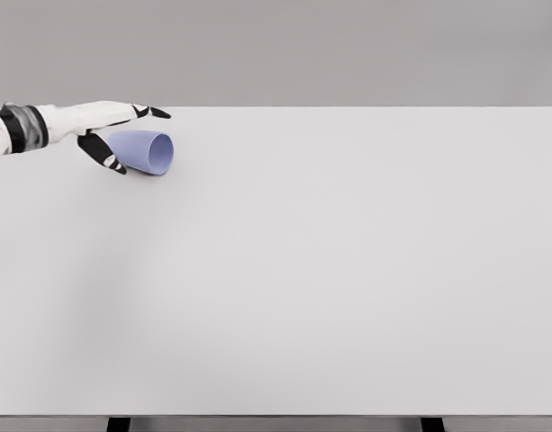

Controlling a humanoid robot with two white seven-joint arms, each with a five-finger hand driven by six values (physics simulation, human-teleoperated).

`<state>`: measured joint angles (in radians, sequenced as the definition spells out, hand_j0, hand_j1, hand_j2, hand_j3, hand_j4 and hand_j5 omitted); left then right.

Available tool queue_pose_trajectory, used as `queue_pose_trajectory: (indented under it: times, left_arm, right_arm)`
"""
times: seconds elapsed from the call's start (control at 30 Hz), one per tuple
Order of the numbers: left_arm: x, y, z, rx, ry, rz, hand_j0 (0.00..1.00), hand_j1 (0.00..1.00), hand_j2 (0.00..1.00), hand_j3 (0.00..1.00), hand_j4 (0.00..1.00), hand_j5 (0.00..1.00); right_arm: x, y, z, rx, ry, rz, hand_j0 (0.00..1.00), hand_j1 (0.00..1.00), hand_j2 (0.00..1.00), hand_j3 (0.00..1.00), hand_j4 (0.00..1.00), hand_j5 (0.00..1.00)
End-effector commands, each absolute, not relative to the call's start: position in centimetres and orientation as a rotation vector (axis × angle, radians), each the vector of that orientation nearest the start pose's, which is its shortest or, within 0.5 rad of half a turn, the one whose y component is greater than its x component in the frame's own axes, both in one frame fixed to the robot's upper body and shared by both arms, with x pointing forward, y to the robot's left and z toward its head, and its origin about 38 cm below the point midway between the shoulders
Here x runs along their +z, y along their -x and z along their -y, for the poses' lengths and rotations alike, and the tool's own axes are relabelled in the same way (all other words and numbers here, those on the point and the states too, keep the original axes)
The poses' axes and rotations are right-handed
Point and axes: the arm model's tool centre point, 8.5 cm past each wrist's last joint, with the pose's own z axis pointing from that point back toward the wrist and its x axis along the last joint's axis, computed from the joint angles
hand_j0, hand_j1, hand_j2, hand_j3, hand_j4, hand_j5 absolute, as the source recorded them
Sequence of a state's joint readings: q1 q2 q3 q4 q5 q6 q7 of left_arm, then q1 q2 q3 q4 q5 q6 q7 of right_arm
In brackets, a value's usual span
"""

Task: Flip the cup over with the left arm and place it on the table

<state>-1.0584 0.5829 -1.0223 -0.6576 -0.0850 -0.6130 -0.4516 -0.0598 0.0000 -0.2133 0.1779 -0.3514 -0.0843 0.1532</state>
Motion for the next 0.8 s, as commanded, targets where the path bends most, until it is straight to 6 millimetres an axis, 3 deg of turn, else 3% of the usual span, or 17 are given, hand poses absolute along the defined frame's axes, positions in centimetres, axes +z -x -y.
queue_pose_trajectory:
  times: [0.0, 0.4, 0.67, 0.77]
  left_arm:
    - [19.2, -54.5, -33.3, -1.675, -0.307, 1.291, 1.00, 1.00, 1.00, 1.00, 1.00, 1.00]
    - [18.6, -54.7, -33.9, -1.647, -0.321, 1.273, 1.00, 1.00, 1.00, 1.00, 1.00, 1.00]
    - [16.6, -55.4, -32.3, -1.622, -0.317, 1.208, 1.00, 1.00, 1.00, 1.00, 1.00, 1.00]
    - [16.5, -55.5, -32.8, -1.600, -0.329, 1.188, 1.00, 1.00, 1.00, 1.00, 1.00, 1.00]
  right_arm:
    - [-25.7, 0.8, 25.2, -0.563, -0.045, 0.028, 1.00, 1.00, 1.00, 1.00, 1.00, 1.00]
    - [-25.7, 0.8, 25.2, -0.563, -0.045, 0.028, 1.00, 1.00, 1.00, 1.00, 1.00, 1.00]
    - [-25.7, 0.8, 25.2, -0.563, -0.045, 0.028, 1.00, 1.00, 1.00, 1.00, 1.00, 1.00]
    - [-25.7, 0.8, 25.2, -0.563, -0.045, 0.028, 1.00, 1.00, 1.00, 1.00, 1.00, 1.00]
